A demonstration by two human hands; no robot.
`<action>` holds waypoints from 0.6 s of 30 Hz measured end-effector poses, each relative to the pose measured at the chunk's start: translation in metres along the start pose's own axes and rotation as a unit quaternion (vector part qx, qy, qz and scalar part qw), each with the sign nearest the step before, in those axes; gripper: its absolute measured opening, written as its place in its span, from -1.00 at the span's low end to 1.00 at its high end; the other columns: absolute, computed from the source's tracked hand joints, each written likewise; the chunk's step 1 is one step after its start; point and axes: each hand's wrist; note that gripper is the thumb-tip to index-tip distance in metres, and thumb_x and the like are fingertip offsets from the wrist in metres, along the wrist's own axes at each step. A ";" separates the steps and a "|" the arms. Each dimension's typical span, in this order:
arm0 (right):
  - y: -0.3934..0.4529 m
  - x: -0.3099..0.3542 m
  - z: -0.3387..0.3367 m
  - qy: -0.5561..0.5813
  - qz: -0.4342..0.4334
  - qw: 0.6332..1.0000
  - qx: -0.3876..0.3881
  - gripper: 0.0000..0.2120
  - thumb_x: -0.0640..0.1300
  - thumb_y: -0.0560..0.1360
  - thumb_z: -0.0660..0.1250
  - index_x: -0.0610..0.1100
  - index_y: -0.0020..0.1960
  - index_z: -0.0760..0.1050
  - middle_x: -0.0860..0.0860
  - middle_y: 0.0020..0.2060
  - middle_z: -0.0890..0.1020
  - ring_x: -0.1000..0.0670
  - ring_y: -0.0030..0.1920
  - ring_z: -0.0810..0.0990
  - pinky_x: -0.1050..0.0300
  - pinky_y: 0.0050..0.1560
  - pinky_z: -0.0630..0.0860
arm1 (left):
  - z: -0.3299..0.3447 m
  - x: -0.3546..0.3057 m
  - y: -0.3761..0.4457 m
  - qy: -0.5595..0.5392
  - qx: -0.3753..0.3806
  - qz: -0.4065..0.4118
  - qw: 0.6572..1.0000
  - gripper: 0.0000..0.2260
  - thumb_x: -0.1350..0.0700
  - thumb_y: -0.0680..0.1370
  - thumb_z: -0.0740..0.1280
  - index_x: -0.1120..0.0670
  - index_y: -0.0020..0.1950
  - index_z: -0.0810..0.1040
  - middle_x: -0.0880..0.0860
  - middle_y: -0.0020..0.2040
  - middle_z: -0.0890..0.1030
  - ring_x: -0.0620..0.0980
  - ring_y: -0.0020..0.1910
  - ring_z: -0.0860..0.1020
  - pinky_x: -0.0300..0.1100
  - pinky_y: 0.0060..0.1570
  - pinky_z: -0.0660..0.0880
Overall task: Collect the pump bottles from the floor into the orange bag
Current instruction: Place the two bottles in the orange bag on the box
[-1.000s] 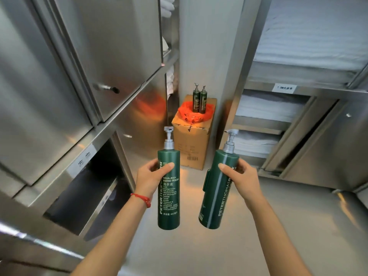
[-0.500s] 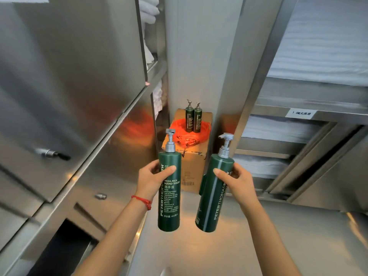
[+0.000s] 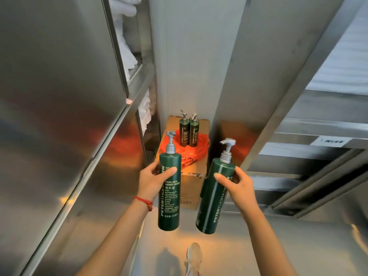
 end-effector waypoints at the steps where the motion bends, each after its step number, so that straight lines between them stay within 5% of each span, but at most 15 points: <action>1: 0.016 -0.003 0.001 -0.004 0.001 1.000 0.004 -0.75 -0.15 0.33 0.48 -0.06 -0.02 0.54 0.05 -0.13 0.66 0.19 -0.18 0.62 0.40 -0.23 0.50 | 0.004 0.002 0.014 0.000 -0.002 -0.003 1.000 -0.80 0.22 0.31 0.48 -0.05 -0.17 0.61 -0.18 -0.34 0.67 -0.27 -0.33 0.60 -0.47 -0.39 0.45; 6: 0.097 -0.012 0.005 -0.025 -0.005 1.000 0.013 -0.75 -0.11 0.32 0.48 0.07 -0.06 0.50 0.14 -0.14 0.63 0.29 -0.18 0.59 0.49 -0.25 0.46 | 0.026 0.006 0.083 0.009 -0.021 -0.010 1.000 -0.77 0.21 0.30 0.49 -0.09 -0.19 0.59 -0.30 -0.32 0.65 -0.33 -0.29 0.59 -0.51 -0.38 0.43; 13: 0.195 -0.021 0.015 -0.037 -0.010 0.999 0.035 -0.64 -0.17 0.31 0.49 -0.04 0.06 0.49 0.17 -0.09 0.60 0.35 -0.13 0.56 0.54 -0.21 0.42 | 0.045 0.010 0.172 0.024 -0.053 -0.021 0.998 -0.69 0.20 0.25 0.53 -0.10 -0.13 0.56 -0.16 -0.14 0.62 -0.33 -0.22 0.58 -0.54 -0.32 0.43; 18: 0.241 -0.039 0.031 -0.040 0.011 0.999 -0.002 -0.58 -0.13 0.28 0.52 0.07 0.08 0.48 0.20 -0.05 0.61 0.31 -0.07 0.57 0.51 -0.15 0.45 | 0.051 0.026 0.229 0.050 -0.061 -0.012 0.997 -0.61 0.23 0.22 0.54 -0.10 -0.09 0.52 -0.17 -0.11 0.59 -0.37 -0.19 0.57 -0.53 -0.28 0.44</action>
Point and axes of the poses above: each hand's wrist, its own y-axis towards the middle knuckle, its own z-axis out of the palm, x = y × z
